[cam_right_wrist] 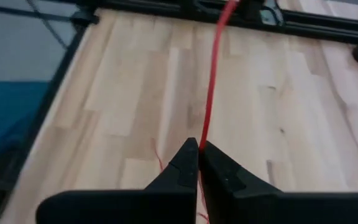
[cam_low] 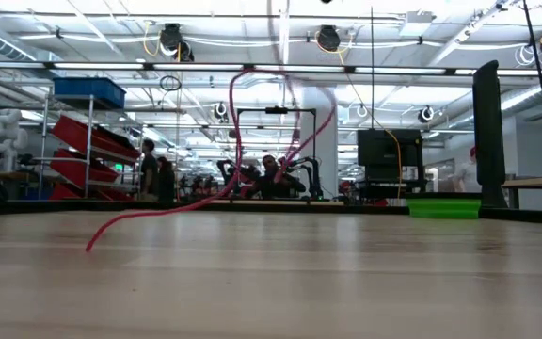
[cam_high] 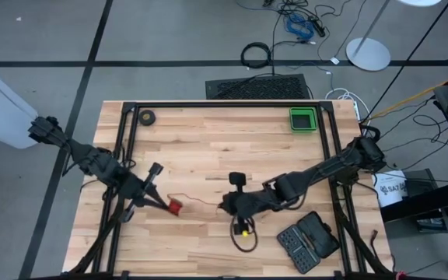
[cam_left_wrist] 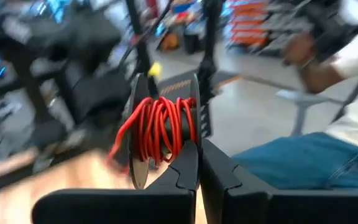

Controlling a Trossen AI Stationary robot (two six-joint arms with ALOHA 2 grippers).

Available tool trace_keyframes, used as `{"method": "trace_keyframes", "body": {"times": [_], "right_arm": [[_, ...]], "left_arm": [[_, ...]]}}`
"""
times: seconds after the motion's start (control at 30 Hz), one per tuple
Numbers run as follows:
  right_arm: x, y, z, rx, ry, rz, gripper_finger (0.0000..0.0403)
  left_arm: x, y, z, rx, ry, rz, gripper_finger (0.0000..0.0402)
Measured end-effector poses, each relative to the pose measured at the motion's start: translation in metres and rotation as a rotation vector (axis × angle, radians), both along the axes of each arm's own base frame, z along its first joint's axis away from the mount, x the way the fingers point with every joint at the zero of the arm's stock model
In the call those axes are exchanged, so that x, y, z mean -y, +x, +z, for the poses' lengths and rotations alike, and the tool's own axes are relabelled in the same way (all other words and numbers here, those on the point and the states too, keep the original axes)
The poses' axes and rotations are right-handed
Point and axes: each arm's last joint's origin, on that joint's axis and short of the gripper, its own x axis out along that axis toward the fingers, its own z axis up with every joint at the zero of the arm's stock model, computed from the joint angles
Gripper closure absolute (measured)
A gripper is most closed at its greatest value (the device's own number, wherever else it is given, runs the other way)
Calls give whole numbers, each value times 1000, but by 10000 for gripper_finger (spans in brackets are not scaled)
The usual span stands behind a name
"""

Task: Coil cords
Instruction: Coil the red wire on the black spool

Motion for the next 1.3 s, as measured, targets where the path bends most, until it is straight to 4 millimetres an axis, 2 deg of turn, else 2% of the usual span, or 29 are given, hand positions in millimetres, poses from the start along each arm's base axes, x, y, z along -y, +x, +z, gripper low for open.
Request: {"method": "trace_keyframes", "body": {"times": [0.17, 0.37, 0.57, 0.7, 0.93, 1.07, 1.3], "right_arm": [[11, 16, -15, -15, -23, -10, 403], [19, 39, -36, -3, 17, 84, 403], [19, 52, -44, 53, 36, 162, 403], [18, 53, -42, 66, 53, 193, 403], [1, 43, -37, -30, 84, 250, 403], [-14, 33, -25, -132, 93, 245, 403], [-45, 16, 2, -143, 58, 224, 403]], "left_arm": [[7, 6, 7, 117, 2, -101, 395], [13, 15, 13, 254, 19, -124, 395], [27, 27, 12, 366, 58, -175, 395], [32, 35, 10, 418, 86, -128, 395], [24, 40, 7, 346, 111, 152, 395], [20, 35, 5, 289, 143, 197, 395], [13, 29, 4, 223, 133, 281, 395]]}}
